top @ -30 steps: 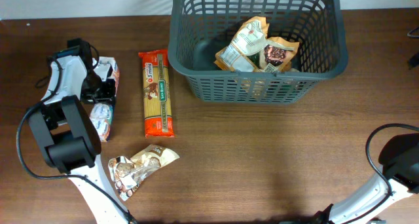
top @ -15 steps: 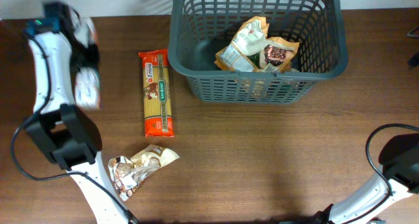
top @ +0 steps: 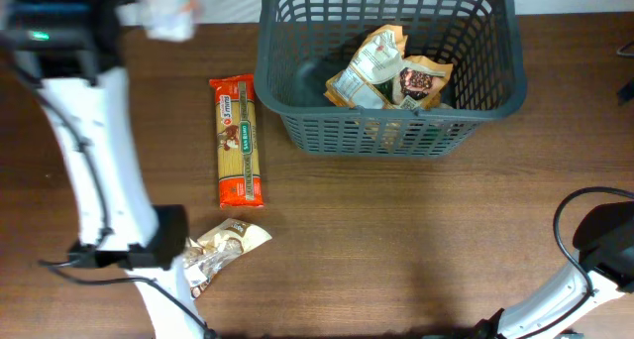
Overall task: Pack container
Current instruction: 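Carry the tissue packs into the basket and release, then move the left gripper back over the spaghetti package, then grasp the red-and-yellow spaghetti package with the left gripper and lift, then carry the spaghetti package into the basket and release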
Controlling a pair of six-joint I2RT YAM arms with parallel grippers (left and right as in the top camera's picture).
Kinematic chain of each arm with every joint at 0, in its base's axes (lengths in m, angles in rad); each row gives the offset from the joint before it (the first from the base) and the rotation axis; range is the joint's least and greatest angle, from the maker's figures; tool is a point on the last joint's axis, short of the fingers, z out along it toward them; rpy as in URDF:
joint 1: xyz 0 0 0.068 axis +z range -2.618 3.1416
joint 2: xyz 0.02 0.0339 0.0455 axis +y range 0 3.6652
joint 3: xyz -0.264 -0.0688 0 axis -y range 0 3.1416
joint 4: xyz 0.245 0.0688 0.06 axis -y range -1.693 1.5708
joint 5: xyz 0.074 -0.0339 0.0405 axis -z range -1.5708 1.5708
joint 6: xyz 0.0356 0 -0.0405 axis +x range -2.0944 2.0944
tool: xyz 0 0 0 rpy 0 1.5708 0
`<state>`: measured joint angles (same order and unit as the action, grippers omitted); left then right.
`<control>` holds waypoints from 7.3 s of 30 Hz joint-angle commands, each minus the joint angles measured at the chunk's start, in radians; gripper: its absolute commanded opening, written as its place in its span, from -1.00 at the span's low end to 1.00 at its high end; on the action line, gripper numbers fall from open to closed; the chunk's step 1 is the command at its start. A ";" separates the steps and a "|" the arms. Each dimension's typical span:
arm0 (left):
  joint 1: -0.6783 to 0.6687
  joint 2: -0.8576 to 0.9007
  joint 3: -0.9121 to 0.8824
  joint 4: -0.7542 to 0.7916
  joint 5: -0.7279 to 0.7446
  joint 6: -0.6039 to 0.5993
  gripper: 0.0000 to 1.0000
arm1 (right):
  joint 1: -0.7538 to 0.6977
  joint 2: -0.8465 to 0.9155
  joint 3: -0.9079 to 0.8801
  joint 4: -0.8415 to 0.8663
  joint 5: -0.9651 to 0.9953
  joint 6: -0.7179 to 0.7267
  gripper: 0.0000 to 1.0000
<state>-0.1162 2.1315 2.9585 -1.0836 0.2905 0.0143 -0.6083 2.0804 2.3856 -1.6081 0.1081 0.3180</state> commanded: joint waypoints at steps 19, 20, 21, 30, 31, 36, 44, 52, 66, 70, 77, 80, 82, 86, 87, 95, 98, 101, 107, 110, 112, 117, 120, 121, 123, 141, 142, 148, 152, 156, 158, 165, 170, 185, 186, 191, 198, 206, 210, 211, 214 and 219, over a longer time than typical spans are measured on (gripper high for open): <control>-0.340 0.013 -0.447 0.287 -0.217 0.023 -0.86 | 0.001 -0.013 -0.006 0.001 0.005 0.010 0.98; -0.340 0.013 -0.474 0.300 -0.217 0.023 -0.83 | 0.001 -0.013 -0.006 0.001 0.005 0.010 0.98; -0.339 0.014 -0.506 0.315 -0.217 0.023 -0.81 | 0.001 -0.013 -0.006 0.001 0.005 0.010 0.98; -0.339 0.014 -0.715 0.367 -0.217 0.023 -0.76 | 0.001 -0.013 -0.006 0.001 0.005 0.010 0.98; -0.339 0.014 -0.727 0.370 -0.217 0.023 -0.75 | 0.001 -0.013 -0.006 0.001 0.005 0.010 0.98; -0.339 0.015 -0.751 0.365 -0.221 0.023 -0.60 | 0.001 -0.013 -0.006 0.001 0.005 0.010 0.98; -0.339 0.014 -0.751 0.391 -0.221 0.026 0.23 | 0.001 -0.013 -0.006 0.001 0.005 0.010 0.98; -0.310 -0.007 -0.660 0.388 -0.220 0.047 0.92 | 0.001 -0.013 -0.006 0.001 0.005 0.009 0.98; -0.201 -0.320 -0.521 0.170 -0.487 0.119 0.98 | 0.001 -0.013 -0.006 0.001 0.005 0.010 0.98; -0.135 -0.383 -0.521 0.017 -0.572 0.116 0.99 | 0.001 -0.013 -0.006 0.001 0.005 0.010 0.98; 0.011 -0.365 -0.535 -0.297 -0.541 -0.119 0.99 | 0.001 -0.013 -0.006 0.001 0.005 0.010 0.97; 0.067 -0.340 -0.564 -0.352 -0.431 -0.126 0.99 | 0.001 -0.013 -0.006 0.001 0.005 0.010 0.98; 0.094 -0.318 -0.592 -0.361 -0.378 -0.126 0.99 | 0.001 -0.013 -0.006 0.001 0.005 0.010 0.97; 0.126 -0.260 -0.660 -0.361 -0.333 -0.126 0.99 | 0.001 -0.013 -0.006 0.001 0.005 0.010 0.98; 0.132 -0.243 -0.677 -0.360 -0.313 -0.126 0.99 | 0.001 -0.013 -0.006 0.001 0.005 0.010 0.98; 0.136 -0.069 -0.749 -0.327 -0.138 -0.044 0.99 | 0.001 -0.013 -0.006 0.001 0.005 0.010 0.98; 0.136 -0.003 -0.750 -0.327 -0.108 -0.044 0.99 | 0.001 -0.013 -0.006 0.001 0.005 0.010 0.98; 0.136 0.058 -0.750 -0.328 -0.095 -0.044 0.99 | 0.001 -0.013 -0.006 0.001 0.005 0.010 0.97; 0.134 0.145 -0.750 -0.327 -0.095 -0.045 0.99 | 0.001 -0.013 -0.006 0.001 0.005 0.010 0.98; 0.123 0.176 -0.750 -0.326 -0.095 -0.055 0.99 | 0.001 -0.013 -0.006 0.001 0.005 0.010 0.98; 0.109 0.192 -0.750 -0.322 -0.096 -0.091 0.98 | 0.001 -0.013 -0.006 0.001 0.005 0.010 0.98; 0.054 0.214 -0.750 -0.299 -0.169 -0.171 0.99 | 0.001 -0.013 -0.006 0.001 0.005 0.010 0.98; 0.011 0.223 -0.750 -0.289 -0.247 -0.187 0.98 | 0.001 -0.013 -0.006 0.001 0.005 0.010 0.98; 0.000 0.225 -0.750 -0.287 -0.264 -0.187 0.99 | 0.001 -0.013 -0.006 0.001 0.005 0.010 0.98; -0.020 0.227 -0.750 -0.281 -0.294 -0.204 0.99 | 0.001 -0.013 -0.006 0.001 0.005 0.010 0.98; -0.002 0.276 -0.783 -0.236 -0.313 -0.269 0.99 | 0.001 -0.013 -0.006 0.001 0.005 0.010 0.98; -0.005 0.286 -0.784 -0.237 -0.311 -0.269 0.99 | 0.001 -0.013 -0.006 0.001 0.005 0.010 0.98; -0.012 0.324 -0.784 -0.235 -0.306 -0.272 0.99 | 0.001 -0.013 -0.006 0.001 0.005 0.010 0.98; -0.011 0.332 -0.784 -0.217 -0.306 -0.272 0.99 | 0.001 -0.013 -0.006 0.001 0.005 0.010 0.98; -0.011 0.352 -0.784 -0.210 -0.306 -0.271 0.99 | 0.001 -0.013 -0.006 0.001 0.005 0.010 0.97; -0.012 0.364 -0.785 -0.210 -0.305 -0.272 0.99 | 0.001 -0.013 -0.006 0.001 0.005 0.010 0.98; -0.012 0.375 -0.800 -0.199 -0.283 -0.271 0.99 | 0.001 -0.013 -0.006 0.001 0.005 0.010 0.98; -0.012 0.376 -0.829 -0.183 -0.283 -0.269 0.99 | 0.001 -0.013 -0.006 0.001 0.005 0.010 0.98; -0.012 0.376 -0.851 -0.182 -0.283 -0.260 -0.17 | 0.001 -0.013 -0.006 0.001 0.005 0.010 0.98; -0.012 0.376 -0.851 -0.183 -0.283 -0.261 -0.34 | 0.001 -0.013 -0.006 0.001 0.005 0.010 0.98; -0.012 0.376 -0.851 -0.183 -0.288 -0.261 -0.96 | 0.001 -0.013 -0.006 0.001 0.005 0.010 0.97; 0.030 0.374 -0.813 -0.208 -0.313 -0.287 -0.96 | 0.001 -0.013 -0.006 0.001 0.005 0.010 0.98; 0.181 0.296 -0.631 -0.260 -0.313 -0.347 -0.96 | 0.001 -0.013 -0.006 0.001 0.005 0.009 0.98; 0.242 0.204 -0.505 -0.258 -0.313 -0.346 -0.96 | 0.001 -0.013 -0.006 0.001 0.005 0.010 0.98; 0.253 0.168 -0.456 -0.256 -0.313 -0.346 -0.97 | 0.001 -0.013 -0.006 0.001 0.005 0.010 0.97; 0.255 0.096 -0.352 -0.252 -0.313 -0.346 -0.96 | 0.001 -0.013 -0.006 0.001 0.005 0.010 0.98; 0.180 -0.037 -0.208 -0.215 -0.313 -0.325 -0.97 | 0.001 -0.013 -0.006 0.001 0.005 0.010 0.98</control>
<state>0.1387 2.2868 2.6389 -1.3270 -0.0360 -0.3149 -0.6083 2.0804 2.3856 -1.6081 0.1081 0.3176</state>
